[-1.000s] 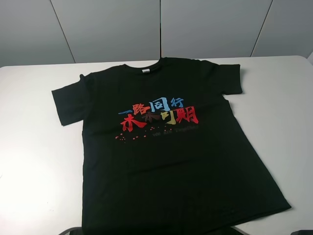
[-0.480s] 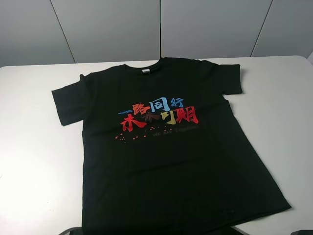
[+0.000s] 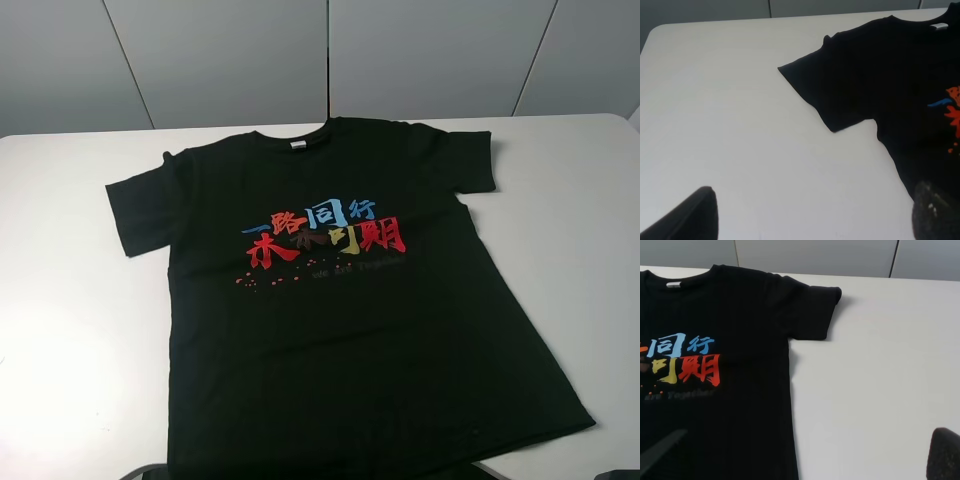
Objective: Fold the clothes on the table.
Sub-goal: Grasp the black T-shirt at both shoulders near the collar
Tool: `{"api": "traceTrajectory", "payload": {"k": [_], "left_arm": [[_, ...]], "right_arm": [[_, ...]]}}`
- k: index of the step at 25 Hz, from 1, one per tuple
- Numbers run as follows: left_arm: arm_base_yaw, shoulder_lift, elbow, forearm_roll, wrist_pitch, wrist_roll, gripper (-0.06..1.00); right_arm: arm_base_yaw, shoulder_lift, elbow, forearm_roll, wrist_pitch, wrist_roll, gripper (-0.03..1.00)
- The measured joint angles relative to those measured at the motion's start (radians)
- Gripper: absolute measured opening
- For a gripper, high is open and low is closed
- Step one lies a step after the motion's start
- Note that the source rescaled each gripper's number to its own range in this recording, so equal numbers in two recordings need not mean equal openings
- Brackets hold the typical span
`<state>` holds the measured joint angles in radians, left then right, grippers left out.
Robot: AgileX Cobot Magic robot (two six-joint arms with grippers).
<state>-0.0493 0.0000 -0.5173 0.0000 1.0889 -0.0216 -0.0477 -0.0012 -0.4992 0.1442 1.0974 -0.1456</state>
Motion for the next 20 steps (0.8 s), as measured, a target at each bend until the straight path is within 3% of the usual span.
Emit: {"api": "traceTrajectory", "payload": {"k": [13, 20], "left_arm": [[0.0, 0.0, 0.0, 0.022, 0.0, 0.0, 1.0], [0.0, 0.07, -0.056, 0.08, -0.024, 0.0, 1.0]], "right_arm": [[0.0, 0.0, -0.004, 0.021, -0.004, 0.0, 1.0], [0.0, 0.097, -0.086, 0.022, -0.038, 0.0, 1.0]]}}
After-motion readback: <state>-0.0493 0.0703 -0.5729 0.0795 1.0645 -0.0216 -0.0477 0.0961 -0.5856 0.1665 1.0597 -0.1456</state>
